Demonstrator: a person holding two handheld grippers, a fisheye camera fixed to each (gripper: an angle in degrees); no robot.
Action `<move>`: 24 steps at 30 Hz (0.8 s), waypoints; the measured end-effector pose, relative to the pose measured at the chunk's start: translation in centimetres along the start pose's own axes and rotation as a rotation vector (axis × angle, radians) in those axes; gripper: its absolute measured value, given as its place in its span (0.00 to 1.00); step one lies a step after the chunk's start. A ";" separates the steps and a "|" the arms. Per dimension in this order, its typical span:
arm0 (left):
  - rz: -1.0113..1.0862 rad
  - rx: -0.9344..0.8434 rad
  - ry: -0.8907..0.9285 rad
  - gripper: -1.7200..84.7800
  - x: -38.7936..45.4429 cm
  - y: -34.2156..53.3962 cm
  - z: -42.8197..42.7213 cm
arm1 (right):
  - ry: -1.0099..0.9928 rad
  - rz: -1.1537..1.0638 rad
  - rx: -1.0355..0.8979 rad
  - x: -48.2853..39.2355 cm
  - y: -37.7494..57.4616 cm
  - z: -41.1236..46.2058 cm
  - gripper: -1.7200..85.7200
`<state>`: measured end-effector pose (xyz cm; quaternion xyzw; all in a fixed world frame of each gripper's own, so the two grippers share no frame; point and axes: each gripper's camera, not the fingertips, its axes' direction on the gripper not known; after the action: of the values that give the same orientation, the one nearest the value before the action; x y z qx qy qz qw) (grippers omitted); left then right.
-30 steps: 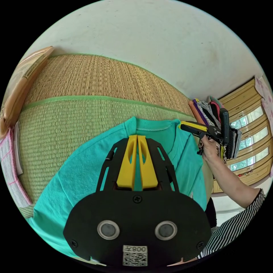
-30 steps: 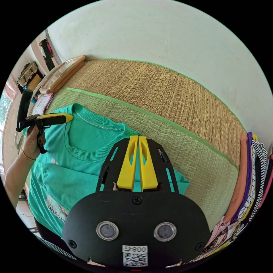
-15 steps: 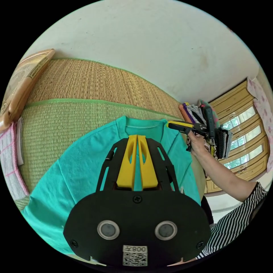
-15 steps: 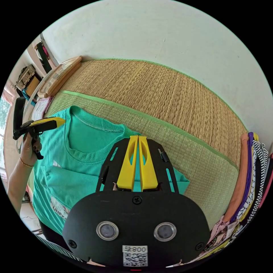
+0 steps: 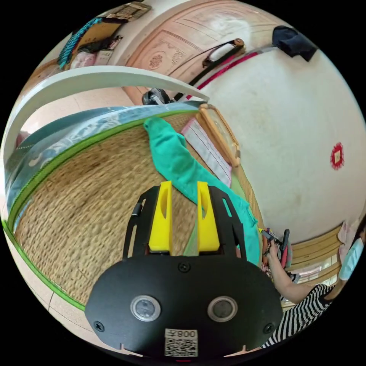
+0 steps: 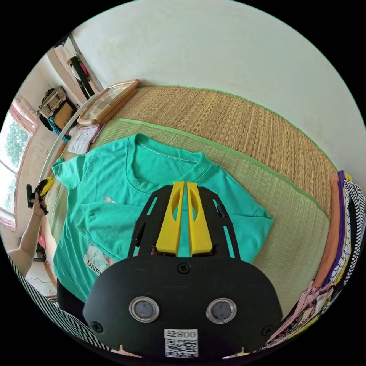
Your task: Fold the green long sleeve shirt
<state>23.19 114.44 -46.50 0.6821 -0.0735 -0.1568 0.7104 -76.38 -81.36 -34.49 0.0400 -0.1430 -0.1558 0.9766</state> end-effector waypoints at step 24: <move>-0.060 0.087 0.322 0.11 -6.6 8.2 -18.9 | -0.381 -0.401 -0.120 -36.4 -2.2 4.6 0.04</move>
<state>24.00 134.59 -38.76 0.7304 0.0551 -0.0635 0.6778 -111.57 -72.14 -40.08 -0.0202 -0.3038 -0.3588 0.8824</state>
